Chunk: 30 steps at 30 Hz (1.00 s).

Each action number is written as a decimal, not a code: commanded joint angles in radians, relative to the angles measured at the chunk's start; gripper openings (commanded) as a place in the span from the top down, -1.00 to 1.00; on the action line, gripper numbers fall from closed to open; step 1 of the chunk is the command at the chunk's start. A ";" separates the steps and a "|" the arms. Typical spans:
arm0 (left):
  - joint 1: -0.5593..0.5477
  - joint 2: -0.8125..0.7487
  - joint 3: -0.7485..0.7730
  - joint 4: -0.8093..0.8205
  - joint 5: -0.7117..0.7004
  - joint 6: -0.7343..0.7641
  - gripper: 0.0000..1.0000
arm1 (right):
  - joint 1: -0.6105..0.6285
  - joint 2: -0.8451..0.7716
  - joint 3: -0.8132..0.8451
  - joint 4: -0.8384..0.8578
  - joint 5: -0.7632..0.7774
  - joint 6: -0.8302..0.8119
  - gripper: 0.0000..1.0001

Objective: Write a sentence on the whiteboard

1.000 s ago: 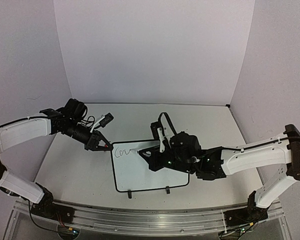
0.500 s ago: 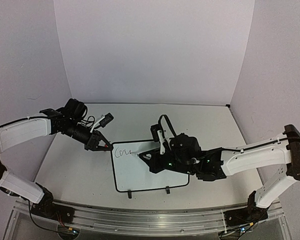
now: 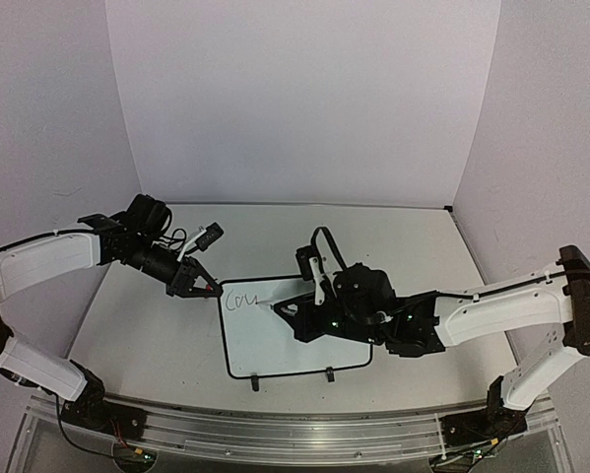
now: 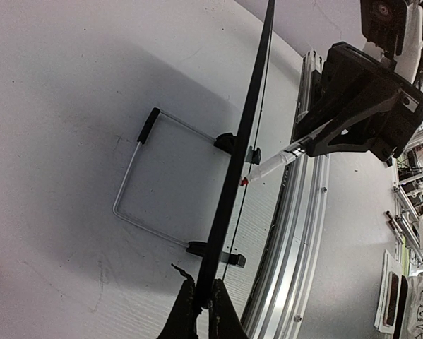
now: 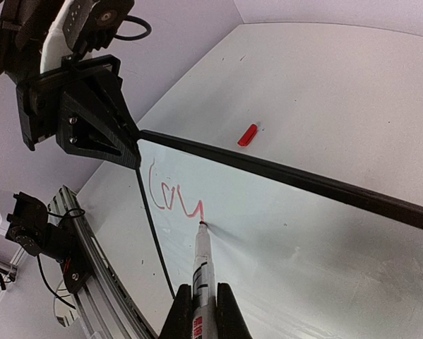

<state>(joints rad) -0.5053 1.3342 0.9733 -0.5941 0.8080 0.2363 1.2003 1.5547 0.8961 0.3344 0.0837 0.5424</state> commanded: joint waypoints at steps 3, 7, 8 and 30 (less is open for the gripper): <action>-0.006 -0.013 0.013 0.002 -0.066 0.013 1.00 | -0.005 -0.031 -0.008 -0.028 0.023 -0.011 1.00; -0.006 -0.015 0.012 0.002 -0.068 0.014 1.00 | -0.005 -0.057 -0.005 -0.042 0.025 -0.019 1.00; -0.006 -0.015 0.012 0.002 -0.070 0.013 1.00 | -0.005 -0.069 -0.006 -0.044 0.023 -0.021 1.00; -0.006 -0.017 0.013 0.001 -0.073 0.010 1.00 | -0.007 -0.099 -0.010 -0.032 0.029 -0.038 1.00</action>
<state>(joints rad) -0.5060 1.3304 0.9733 -0.5957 0.8070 0.2363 1.1984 1.4316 0.8742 0.2763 0.0902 0.5225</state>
